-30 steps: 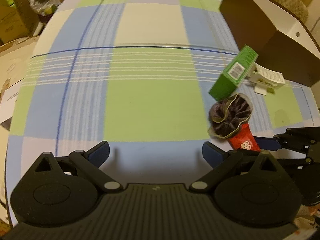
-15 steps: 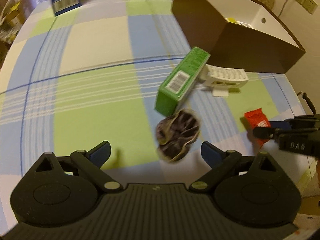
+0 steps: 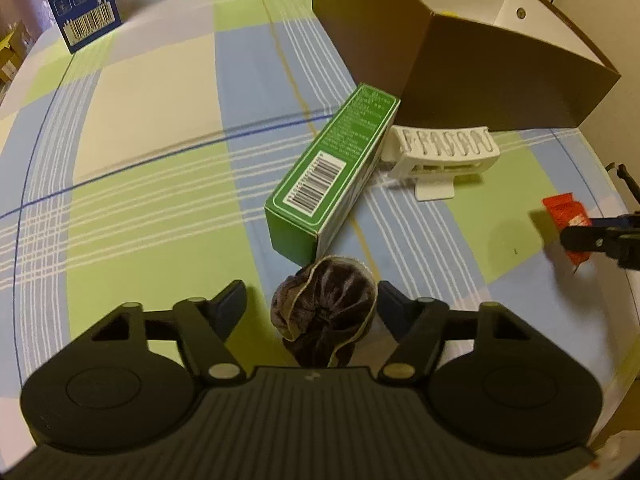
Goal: Organize objects
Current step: 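Grasp brown sock with left tool while right tool grasps red snack packet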
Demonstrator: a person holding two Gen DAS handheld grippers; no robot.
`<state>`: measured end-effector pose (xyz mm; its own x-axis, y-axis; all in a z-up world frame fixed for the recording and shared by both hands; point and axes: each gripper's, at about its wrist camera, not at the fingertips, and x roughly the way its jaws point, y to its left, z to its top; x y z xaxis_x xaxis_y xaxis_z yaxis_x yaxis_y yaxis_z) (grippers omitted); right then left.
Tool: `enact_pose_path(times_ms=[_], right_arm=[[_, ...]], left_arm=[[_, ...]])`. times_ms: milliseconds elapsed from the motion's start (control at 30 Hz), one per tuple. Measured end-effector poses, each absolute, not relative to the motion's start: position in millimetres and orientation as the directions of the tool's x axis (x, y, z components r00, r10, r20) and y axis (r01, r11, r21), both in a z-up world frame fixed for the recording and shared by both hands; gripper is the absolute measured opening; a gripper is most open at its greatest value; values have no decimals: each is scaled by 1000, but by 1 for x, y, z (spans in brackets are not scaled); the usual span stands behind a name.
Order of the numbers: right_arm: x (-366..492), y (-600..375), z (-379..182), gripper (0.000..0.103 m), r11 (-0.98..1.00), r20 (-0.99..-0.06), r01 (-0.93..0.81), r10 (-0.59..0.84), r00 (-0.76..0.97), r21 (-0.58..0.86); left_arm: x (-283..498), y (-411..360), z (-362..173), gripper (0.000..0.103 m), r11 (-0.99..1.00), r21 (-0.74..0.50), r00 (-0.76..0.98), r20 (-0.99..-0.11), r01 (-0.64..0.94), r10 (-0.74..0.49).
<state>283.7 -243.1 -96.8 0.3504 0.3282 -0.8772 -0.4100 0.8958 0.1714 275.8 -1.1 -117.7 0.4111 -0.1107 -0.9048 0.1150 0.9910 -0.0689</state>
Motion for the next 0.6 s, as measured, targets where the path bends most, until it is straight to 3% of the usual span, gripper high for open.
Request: enact_pose_path(times_ms=[267,600], right_arm=[[291,-246,-98,23,892,-879,-419,331,342,173],[296,-241,-87,23,858,-865,-475,377,330,193]], left_arm=[[273,-3,-120,39,993,-65,397,-913,94,-97],[259,-4,-104,30,995,-82,379,-920,59,-99]])
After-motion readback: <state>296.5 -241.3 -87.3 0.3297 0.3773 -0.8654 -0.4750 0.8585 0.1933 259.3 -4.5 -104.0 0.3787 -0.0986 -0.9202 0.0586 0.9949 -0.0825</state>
